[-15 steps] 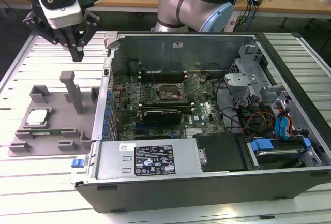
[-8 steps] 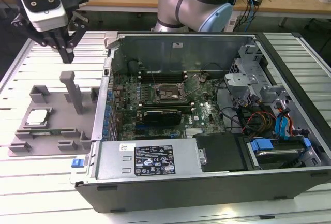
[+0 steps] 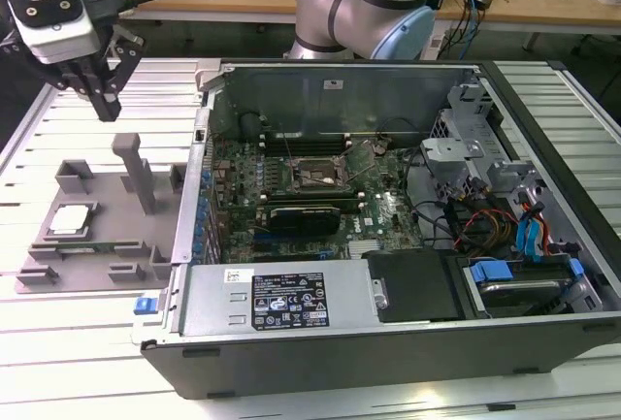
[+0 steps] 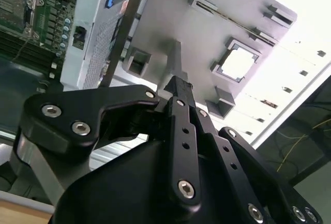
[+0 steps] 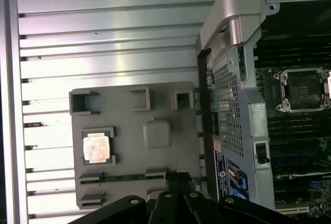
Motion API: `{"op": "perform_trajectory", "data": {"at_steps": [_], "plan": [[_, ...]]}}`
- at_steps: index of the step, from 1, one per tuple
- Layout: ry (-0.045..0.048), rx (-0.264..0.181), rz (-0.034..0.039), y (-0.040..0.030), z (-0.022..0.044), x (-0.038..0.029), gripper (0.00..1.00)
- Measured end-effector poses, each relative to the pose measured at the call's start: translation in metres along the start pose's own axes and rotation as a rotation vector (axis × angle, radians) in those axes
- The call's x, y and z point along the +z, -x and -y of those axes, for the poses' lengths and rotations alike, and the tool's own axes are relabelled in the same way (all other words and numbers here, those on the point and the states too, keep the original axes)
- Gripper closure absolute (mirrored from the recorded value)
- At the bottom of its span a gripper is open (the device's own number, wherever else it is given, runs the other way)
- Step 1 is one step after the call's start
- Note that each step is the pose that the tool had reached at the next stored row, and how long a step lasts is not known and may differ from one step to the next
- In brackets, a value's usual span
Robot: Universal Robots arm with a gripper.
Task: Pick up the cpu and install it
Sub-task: 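Reach for the cpu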
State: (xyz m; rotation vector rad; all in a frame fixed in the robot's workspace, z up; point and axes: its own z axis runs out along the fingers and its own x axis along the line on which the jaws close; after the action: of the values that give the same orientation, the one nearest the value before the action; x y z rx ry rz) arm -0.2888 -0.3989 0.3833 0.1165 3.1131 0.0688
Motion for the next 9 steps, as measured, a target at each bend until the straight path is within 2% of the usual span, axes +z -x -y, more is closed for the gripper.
{"op": "perform_trajectory", "data": {"at_steps": [2, 6, 9], "plan": [[0.0, 0.0, 0.0, -0.006, 0.0005, 0.0018, 0.89], [0.0, 0.0, 0.0, -0.0235, 0.0018, 0.009, 0.89], [0.0001, 0.0, 0.0001, -0.0302, 0.0022, 0.0112, 0.89]]}}
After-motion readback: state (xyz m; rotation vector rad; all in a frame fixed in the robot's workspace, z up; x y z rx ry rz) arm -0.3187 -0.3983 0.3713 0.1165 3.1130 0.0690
